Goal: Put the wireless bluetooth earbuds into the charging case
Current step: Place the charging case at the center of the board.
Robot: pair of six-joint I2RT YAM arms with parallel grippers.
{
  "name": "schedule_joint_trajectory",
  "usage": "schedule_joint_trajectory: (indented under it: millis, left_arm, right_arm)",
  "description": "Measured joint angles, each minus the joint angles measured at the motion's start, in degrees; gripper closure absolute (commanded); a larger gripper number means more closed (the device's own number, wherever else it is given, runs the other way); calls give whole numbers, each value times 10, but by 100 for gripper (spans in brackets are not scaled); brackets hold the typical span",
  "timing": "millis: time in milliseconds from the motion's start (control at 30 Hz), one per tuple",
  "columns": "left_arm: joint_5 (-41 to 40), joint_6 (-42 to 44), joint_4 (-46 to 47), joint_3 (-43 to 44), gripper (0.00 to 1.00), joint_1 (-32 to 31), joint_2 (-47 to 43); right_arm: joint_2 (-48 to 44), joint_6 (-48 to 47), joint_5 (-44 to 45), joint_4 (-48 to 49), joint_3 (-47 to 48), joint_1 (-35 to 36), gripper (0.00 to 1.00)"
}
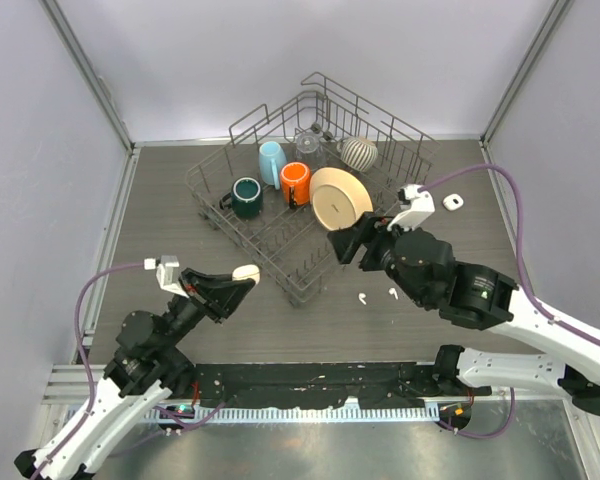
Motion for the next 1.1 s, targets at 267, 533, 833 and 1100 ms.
schedule_joint_trajectory:
  millis: [267, 533, 833, 1100]
  left_arm:
    - [-77, -177, -169, -34, 100, 0, 28]
    - [-114, -288, -233, -103, 98, 0, 27]
    - [-146, -347, -237, -103, 95, 0, -10]
    - [-154, -334, -243, -98, 99, 0, 88]
  right_arm:
    - [-28, 31, 43, -17, -18, -14, 25]
    - [-32, 54, 50, -33, -28, -16, 25]
    - [-37, 66, 60, -43, -36, -19, 25]
    - [-36, 68, 62, -44, -38, -21, 25]
